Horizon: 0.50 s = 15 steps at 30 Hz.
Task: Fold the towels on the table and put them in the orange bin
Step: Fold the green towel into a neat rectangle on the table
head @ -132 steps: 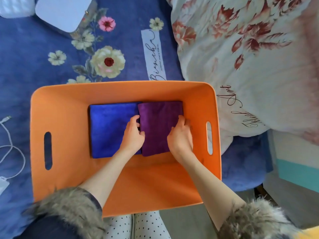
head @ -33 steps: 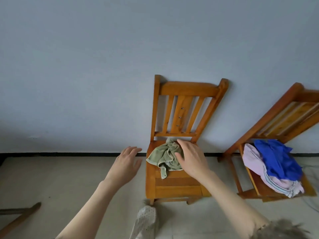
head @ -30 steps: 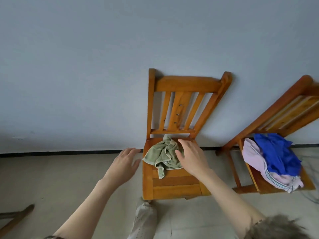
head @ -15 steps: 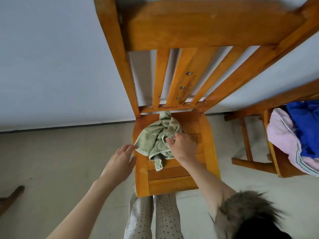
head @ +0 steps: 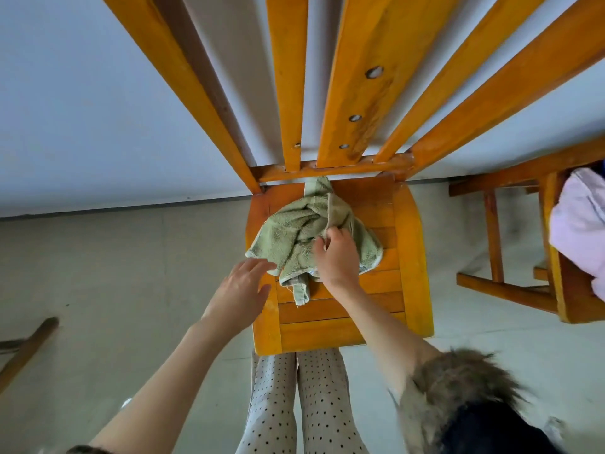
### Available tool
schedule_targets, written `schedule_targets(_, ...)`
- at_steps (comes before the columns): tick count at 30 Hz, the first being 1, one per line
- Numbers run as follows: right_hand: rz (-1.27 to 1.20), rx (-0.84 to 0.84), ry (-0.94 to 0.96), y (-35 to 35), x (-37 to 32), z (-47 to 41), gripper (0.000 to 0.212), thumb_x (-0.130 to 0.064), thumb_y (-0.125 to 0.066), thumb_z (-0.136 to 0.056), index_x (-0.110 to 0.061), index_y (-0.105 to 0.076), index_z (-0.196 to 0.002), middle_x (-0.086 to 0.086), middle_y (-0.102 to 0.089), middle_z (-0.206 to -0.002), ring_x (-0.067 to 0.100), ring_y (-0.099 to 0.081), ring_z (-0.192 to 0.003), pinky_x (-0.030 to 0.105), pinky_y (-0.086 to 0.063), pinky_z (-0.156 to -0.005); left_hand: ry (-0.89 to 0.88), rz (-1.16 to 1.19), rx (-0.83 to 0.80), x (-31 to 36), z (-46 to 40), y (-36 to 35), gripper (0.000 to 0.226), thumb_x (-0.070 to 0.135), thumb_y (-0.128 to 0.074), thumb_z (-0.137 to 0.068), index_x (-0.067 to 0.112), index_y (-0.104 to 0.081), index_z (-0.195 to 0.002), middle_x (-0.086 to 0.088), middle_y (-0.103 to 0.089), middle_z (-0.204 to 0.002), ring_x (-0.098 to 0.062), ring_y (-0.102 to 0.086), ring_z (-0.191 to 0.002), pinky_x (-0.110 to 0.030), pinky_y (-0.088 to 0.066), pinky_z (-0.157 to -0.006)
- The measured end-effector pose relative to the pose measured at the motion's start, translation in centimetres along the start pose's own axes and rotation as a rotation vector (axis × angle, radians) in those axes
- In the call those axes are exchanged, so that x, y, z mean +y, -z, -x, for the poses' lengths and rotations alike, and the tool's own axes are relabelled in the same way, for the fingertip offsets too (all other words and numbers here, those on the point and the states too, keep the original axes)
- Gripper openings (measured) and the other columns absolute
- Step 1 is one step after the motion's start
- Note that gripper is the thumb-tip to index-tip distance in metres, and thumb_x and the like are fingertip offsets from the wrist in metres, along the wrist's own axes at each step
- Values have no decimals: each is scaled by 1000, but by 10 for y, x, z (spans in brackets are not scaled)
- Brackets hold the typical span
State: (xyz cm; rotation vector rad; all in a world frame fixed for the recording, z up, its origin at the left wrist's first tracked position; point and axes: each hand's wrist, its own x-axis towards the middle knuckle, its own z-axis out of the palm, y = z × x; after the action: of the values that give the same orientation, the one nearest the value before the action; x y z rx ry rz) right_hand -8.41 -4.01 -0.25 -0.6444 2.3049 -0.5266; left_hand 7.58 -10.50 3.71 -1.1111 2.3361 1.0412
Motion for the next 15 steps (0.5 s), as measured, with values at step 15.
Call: schedule_targets(15, -137, -145, 211, 139, 14, 72, 18, -19, -52, -94, -8, -64, -101, -7, -58, -83, 0, -52, -72, 13, -41, -62, -299, -126, 1, 110, -42, 22, 27, 23, -53, -93, 18, -61, -118, -1, -61, -123, -21, -54, -114, -36, -43, -96)
